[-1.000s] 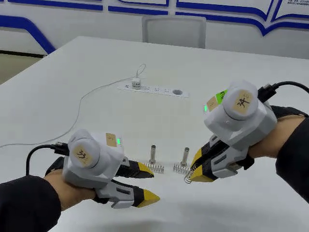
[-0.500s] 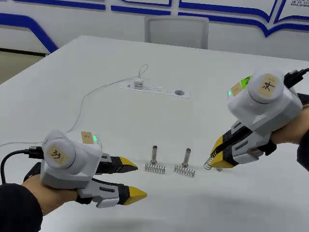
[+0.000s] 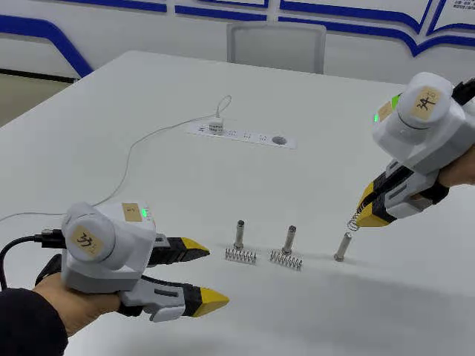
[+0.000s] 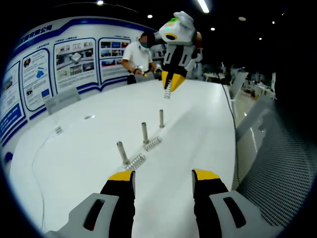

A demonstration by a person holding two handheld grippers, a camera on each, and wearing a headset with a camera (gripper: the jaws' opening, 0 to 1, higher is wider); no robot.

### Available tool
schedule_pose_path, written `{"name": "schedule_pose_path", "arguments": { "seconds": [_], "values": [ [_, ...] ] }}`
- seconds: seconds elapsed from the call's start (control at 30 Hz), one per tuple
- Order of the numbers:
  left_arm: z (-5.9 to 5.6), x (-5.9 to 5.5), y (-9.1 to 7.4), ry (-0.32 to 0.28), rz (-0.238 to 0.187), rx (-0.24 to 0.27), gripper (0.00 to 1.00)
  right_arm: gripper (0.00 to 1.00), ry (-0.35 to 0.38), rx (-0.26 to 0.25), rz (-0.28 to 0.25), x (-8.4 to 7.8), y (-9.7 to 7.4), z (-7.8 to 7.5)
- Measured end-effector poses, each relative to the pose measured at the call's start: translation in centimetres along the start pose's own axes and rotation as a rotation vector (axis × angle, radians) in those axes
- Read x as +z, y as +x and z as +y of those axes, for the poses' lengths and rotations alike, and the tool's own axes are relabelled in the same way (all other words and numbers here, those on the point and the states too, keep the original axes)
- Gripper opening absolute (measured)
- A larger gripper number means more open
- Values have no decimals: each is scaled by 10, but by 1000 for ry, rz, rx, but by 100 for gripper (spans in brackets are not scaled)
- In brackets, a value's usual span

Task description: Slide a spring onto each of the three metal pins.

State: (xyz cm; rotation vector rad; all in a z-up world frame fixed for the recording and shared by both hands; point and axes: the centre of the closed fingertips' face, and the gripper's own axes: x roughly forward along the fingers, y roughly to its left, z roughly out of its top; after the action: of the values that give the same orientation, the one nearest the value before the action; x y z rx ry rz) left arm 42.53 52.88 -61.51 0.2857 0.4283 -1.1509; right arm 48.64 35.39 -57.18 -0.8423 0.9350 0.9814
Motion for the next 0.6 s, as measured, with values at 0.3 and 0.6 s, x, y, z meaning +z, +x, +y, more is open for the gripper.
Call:
{"name": "schedule_pose_path", "arguments": {
  "seconds": [0.3,0.6],
  "values": [
    [0,-1,1,-9,5,9,51,12,21,12,81,-15,24,-13],
    [-2,-3,3,-11,8,1,52,12,41,38,100,-20,34,-13]
  ]
}}
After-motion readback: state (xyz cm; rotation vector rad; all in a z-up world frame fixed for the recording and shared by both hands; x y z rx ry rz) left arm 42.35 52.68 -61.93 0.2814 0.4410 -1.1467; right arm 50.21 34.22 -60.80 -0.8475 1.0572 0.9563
